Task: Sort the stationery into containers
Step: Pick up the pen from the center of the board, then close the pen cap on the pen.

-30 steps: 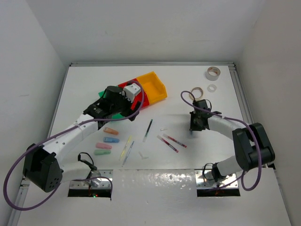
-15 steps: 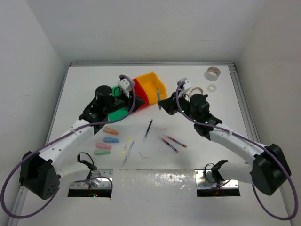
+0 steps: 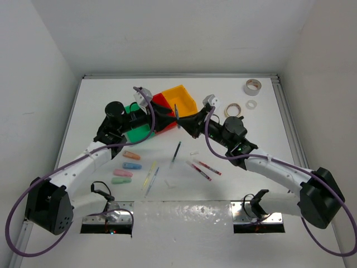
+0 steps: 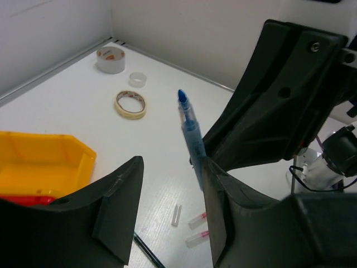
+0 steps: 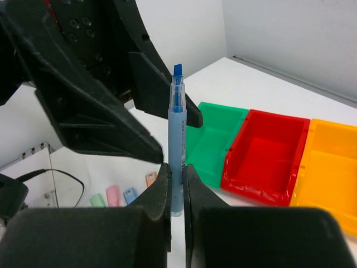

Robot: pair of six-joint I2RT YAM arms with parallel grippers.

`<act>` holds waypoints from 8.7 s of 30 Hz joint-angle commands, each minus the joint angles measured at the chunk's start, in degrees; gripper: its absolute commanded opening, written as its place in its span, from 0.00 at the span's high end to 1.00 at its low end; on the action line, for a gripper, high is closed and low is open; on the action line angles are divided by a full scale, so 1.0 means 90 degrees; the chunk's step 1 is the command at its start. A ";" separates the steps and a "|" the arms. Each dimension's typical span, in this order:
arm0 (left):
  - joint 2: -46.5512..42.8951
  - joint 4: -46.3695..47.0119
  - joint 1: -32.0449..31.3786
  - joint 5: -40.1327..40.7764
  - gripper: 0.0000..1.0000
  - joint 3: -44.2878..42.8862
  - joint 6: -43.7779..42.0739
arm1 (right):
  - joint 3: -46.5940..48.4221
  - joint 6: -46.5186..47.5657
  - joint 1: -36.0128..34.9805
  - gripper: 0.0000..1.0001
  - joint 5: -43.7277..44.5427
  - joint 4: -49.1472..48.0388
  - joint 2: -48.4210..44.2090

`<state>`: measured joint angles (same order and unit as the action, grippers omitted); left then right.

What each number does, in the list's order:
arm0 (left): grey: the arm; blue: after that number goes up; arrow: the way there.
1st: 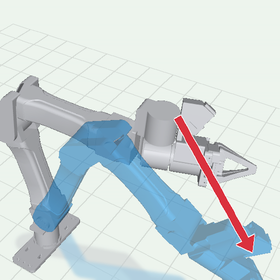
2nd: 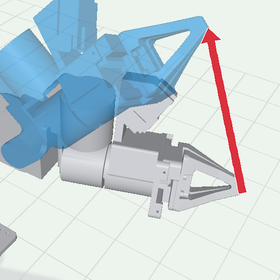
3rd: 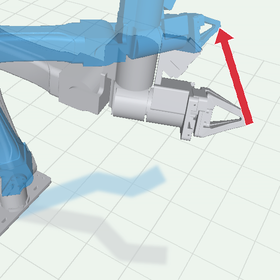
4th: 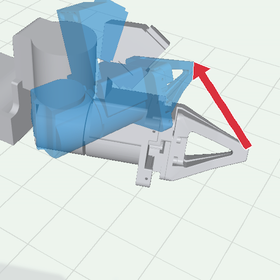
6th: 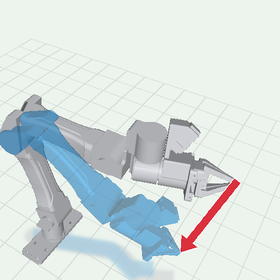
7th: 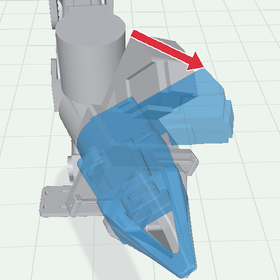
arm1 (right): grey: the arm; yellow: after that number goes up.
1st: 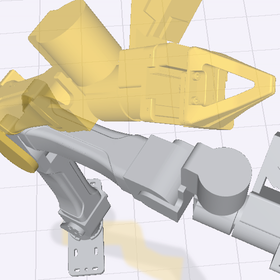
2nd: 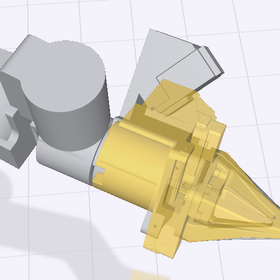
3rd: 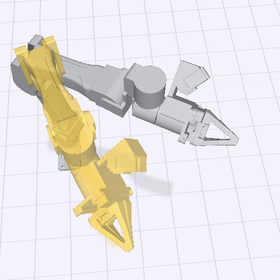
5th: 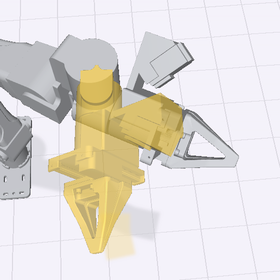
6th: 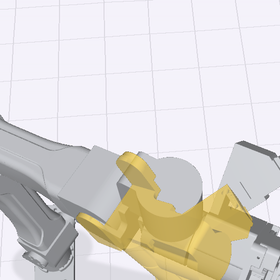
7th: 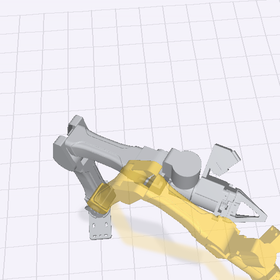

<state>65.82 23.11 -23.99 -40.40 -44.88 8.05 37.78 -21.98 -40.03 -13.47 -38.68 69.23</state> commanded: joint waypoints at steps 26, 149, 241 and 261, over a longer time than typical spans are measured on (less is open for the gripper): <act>-0.0009 0.1192 -0.0010 -0.0081 0.81 0.0290 0.0540 | -0.0057 0.0225 -0.0347 1.00 -0.0065 -0.1035 0.0354; -0.1015 -0.2354 0.0224 0.3767 1.00 0.0553 -0.1285 | 0.1926 0.4661 0.0755 1.00 -0.0005 0.5637 0.3110; 0.0294 0.1104 -0.0264 0.1208 1.00 0.0534 0.0267 | 0.0832 -0.0615 0.0249 1.00 0.0150 -0.2353 0.1751; 0.0186 0.1473 -0.0117 0.0812 1.00 0.0651 0.0366 | -0.0340 0.0009 -0.0054 1.00 0.0277 -0.2188 0.1712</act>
<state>69.36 26.70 -25.82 -29.41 -38.00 12.29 37.43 -25.76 -39.70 -9.72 -62.48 85.47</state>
